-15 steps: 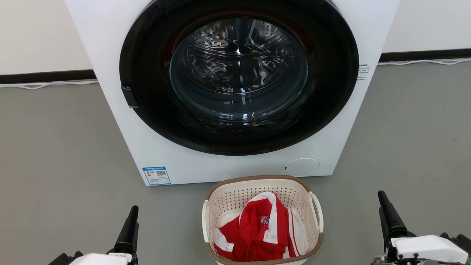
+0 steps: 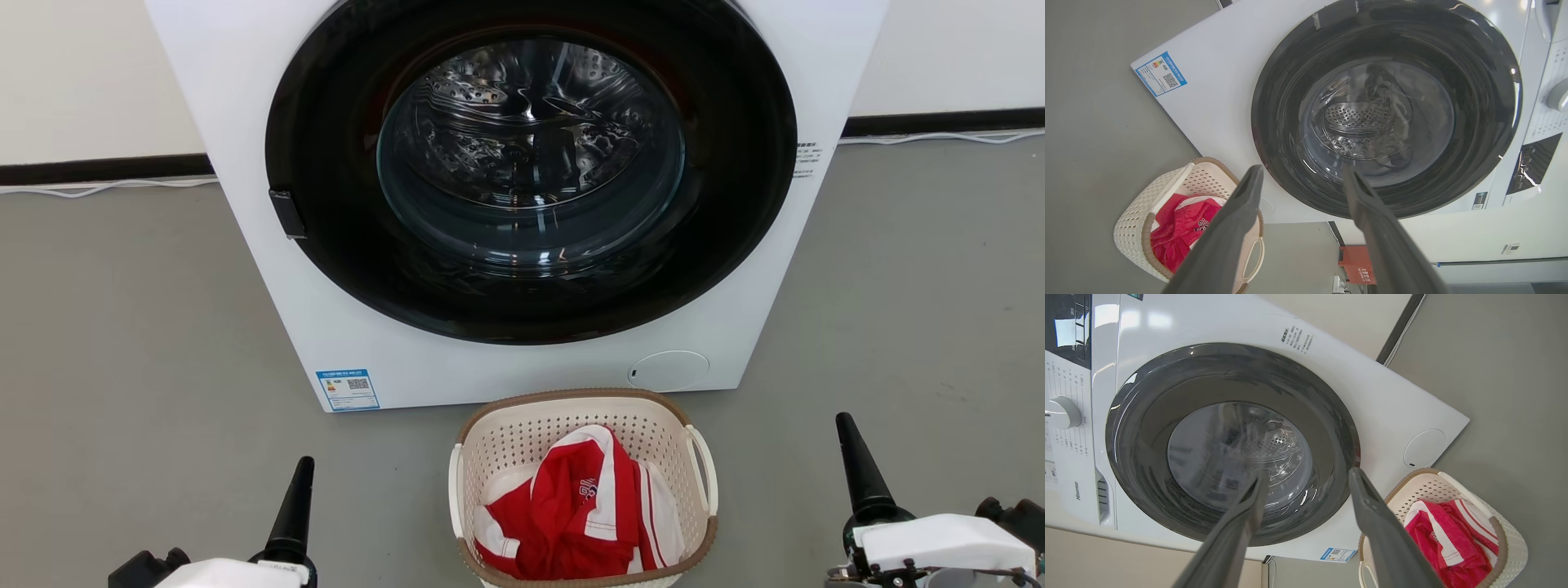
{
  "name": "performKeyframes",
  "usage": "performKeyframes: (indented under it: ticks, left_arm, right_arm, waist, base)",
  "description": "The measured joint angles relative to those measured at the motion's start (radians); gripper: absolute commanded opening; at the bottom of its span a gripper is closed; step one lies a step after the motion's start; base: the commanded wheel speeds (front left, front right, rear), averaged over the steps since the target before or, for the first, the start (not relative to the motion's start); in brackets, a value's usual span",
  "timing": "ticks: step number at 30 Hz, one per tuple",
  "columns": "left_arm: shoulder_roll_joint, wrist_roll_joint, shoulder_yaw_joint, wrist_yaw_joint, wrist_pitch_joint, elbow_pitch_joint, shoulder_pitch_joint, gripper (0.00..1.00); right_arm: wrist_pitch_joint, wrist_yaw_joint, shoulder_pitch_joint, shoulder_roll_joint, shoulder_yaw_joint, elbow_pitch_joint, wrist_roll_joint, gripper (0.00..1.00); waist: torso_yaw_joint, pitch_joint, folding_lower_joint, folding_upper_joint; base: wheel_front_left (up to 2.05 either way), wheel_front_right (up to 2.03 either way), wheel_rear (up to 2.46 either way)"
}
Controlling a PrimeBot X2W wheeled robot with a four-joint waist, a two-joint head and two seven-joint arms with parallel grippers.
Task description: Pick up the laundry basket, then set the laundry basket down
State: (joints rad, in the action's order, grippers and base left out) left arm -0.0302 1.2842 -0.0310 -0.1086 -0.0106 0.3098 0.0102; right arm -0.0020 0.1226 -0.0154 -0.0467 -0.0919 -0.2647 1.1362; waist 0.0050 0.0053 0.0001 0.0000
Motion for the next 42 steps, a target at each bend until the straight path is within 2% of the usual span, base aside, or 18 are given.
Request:
performKeyframes:
  ticks: [42]
  left_arm:
    - [-0.004, -0.429, 0.035, 0.041, -0.115, -0.037, 0.022, 1.0]
  right_arm:
    - [-0.123, 0.001, 0.015, -0.018, 0.024, -0.008, -0.567, 1.0]
  waist:
    - [0.002, -0.001, 0.0, 0.0]
  base:
    - [0.0, 0.0, 0.0]
